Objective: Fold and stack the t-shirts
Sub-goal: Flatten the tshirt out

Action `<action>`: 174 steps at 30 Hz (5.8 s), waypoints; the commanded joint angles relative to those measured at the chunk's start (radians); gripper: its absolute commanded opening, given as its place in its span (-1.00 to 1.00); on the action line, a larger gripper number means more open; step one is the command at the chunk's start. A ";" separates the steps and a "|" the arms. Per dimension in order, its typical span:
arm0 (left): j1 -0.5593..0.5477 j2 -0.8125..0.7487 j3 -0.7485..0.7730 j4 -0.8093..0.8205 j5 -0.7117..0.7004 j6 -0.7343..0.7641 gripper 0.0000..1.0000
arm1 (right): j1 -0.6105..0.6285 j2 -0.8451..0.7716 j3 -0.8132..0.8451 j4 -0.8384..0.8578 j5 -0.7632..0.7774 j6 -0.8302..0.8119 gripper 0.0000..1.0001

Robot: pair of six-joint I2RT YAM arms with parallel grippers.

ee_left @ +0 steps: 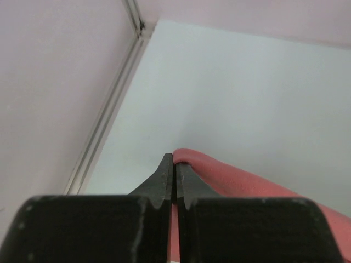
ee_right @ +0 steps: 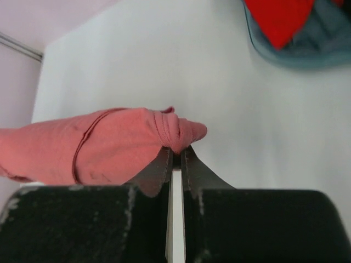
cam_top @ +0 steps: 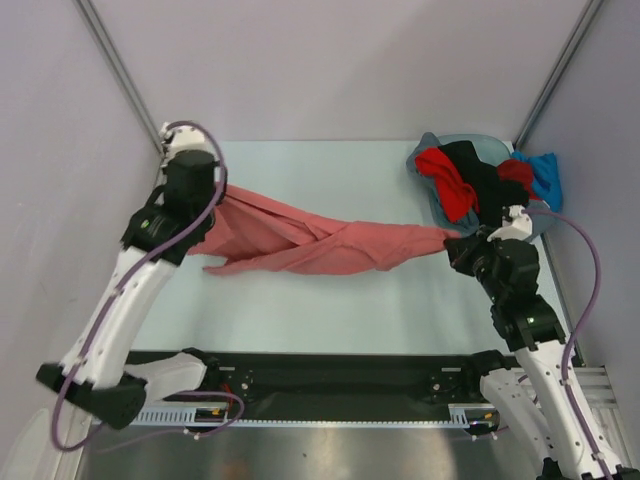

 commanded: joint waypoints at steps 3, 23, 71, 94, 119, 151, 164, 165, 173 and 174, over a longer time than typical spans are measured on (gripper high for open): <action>0.159 0.303 -0.002 0.019 0.194 -0.025 -0.99 | -0.005 0.002 -0.117 -0.082 0.060 0.154 -0.93; 0.220 1.284 0.923 0.095 0.245 0.173 -0.94 | 0.010 0.409 -0.213 0.175 0.035 0.127 -0.98; 0.736 0.327 -0.762 0.371 1.012 -0.595 0.35 | -0.115 0.766 0.318 -0.259 -0.367 0.050 0.84; 0.787 0.427 -0.584 0.286 0.957 -0.499 -0.80 | -0.022 0.950 0.347 -0.201 -0.380 -0.028 0.78; 0.788 0.154 -0.498 0.080 0.652 -0.448 -0.99 | 0.041 1.075 0.442 -0.190 -0.304 -0.121 0.48; 0.790 0.186 -0.483 0.083 0.702 -0.391 -1.00 | 0.476 0.884 0.385 -0.567 -0.718 -0.377 -0.55; 0.790 0.114 -0.563 0.069 0.723 -0.407 -0.99 | 0.145 0.877 0.254 -0.232 -0.496 -0.085 0.20; 0.790 0.109 -0.566 0.068 0.732 -0.407 -0.99 | 0.152 0.928 0.264 -0.181 -0.482 -0.080 0.15; 0.788 0.080 -0.593 0.063 0.814 -0.405 -0.99 | 0.227 1.195 0.392 -0.032 -0.241 -0.062 -0.25; 0.788 0.075 -0.602 0.063 0.815 -0.405 -0.99 | 0.225 1.216 0.401 -0.021 -0.206 -0.054 -0.29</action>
